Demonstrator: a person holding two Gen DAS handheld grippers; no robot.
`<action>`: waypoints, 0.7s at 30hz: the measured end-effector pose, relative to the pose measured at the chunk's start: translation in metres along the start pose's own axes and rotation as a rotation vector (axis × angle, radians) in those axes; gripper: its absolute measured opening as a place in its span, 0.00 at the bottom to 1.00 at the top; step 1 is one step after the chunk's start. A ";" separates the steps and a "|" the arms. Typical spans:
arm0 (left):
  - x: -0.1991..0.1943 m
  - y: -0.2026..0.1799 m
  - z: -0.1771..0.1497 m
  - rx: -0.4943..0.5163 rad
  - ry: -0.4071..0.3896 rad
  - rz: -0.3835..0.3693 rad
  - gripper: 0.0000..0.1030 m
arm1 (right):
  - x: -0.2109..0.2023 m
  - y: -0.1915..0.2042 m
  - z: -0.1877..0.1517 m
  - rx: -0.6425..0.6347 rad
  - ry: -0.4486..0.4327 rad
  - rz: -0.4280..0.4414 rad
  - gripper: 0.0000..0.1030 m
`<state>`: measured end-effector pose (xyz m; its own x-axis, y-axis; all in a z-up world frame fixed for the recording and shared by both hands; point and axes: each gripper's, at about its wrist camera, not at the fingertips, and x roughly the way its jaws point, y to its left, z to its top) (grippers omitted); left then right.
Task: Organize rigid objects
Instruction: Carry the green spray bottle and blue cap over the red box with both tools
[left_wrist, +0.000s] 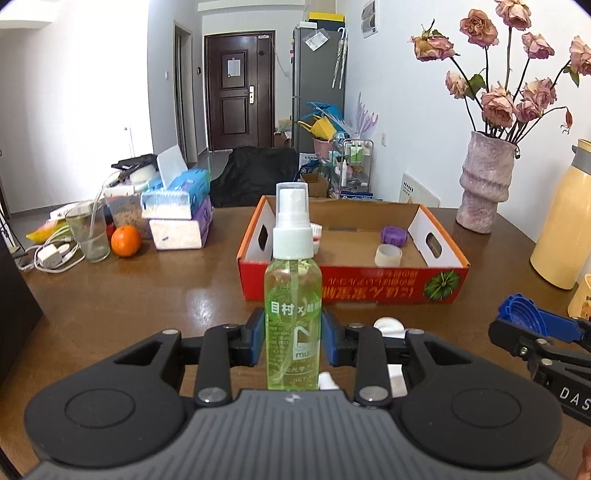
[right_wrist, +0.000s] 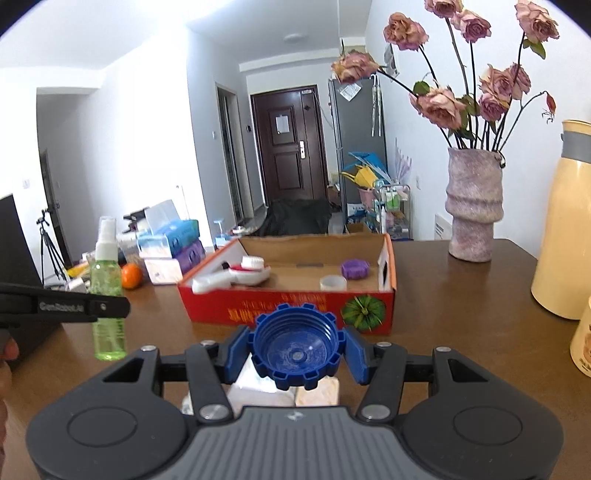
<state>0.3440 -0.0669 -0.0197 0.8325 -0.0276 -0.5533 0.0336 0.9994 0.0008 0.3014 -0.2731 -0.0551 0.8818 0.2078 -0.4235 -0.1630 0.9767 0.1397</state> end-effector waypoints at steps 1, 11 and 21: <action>0.001 -0.001 0.003 0.000 -0.001 -0.001 0.31 | 0.002 0.001 0.004 0.001 -0.006 0.003 0.52; 0.023 -0.009 0.040 -0.008 -0.014 -0.005 0.31 | 0.023 0.007 0.040 0.028 -0.079 0.035 0.52; 0.051 -0.015 0.070 -0.031 -0.017 -0.003 0.31 | 0.055 0.004 0.064 0.060 -0.102 0.043 0.52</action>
<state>0.4242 -0.0851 0.0102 0.8418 -0.0308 -0.5390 0.0196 0.9995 -0.0266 0.3777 -0.2612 -0.0210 0.9153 0.2400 -0.3234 -0.1776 0.9613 0.2108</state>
